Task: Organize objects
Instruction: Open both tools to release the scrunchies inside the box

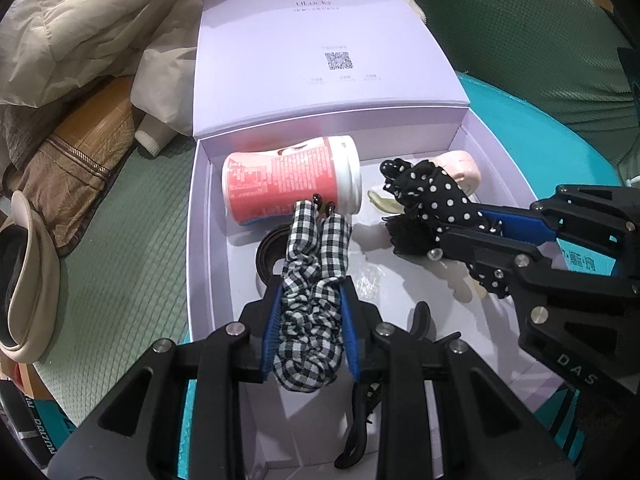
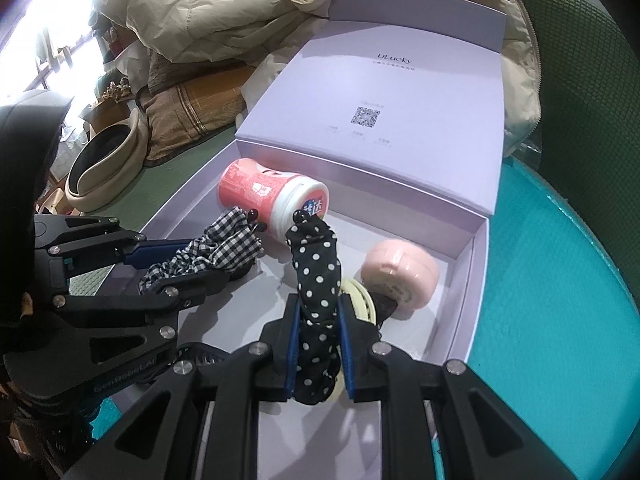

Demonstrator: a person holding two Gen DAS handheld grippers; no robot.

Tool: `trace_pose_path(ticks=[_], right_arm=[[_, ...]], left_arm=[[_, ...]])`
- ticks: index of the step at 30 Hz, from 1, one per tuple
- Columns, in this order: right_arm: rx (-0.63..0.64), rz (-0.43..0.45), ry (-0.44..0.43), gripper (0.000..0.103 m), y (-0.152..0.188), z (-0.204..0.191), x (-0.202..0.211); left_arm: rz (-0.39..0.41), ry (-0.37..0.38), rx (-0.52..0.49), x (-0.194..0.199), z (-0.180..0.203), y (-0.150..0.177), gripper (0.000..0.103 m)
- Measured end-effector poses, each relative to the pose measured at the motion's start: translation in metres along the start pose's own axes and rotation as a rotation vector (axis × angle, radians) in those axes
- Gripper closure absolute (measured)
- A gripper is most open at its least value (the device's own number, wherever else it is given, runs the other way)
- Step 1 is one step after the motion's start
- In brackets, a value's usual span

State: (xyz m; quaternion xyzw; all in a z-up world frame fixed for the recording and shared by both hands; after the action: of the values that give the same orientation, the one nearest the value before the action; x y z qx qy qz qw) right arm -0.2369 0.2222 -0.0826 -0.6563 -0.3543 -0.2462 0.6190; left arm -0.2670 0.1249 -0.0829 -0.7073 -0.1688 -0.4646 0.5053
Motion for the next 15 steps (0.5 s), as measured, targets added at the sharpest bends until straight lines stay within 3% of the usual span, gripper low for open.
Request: trace_pose_path(ticks=[7, 11, 15], right_arm=[[-0.005, -0.007, 0.004, 0.083, 0.003, 0.002, -0.001], [-0.012, -0.013, 0.020, 0.080, 0.005, 0.006, -0.001], [-0.013, -0.018, 0.030, 0.074, 0.007, 0.008, -0.001]], left_arm=[[0.000, -0.007, -0.004, -0.001, 0.001, 0.001, 0.072], [-0.027, -0.004, 0.011, -0.006, 0.000, 0.005, 0.062], [-0.045, 0.015, 0.019, -0.011, 0.003, 0.010, 0.061]])
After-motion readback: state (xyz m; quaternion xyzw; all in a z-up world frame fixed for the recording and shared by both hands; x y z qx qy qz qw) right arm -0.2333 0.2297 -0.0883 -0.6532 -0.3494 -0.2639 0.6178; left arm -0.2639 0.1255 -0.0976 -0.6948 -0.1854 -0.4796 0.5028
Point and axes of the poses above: each gripper's, at about its wrist camera, not at the fingertips, and x roughly against the way its jaws point, z to its right, y to its underside, the point moved 5 cm from there along -x, roughly the way its jaws point, and after that the axes turned 5 degrees about z, right-handed, at the moved point
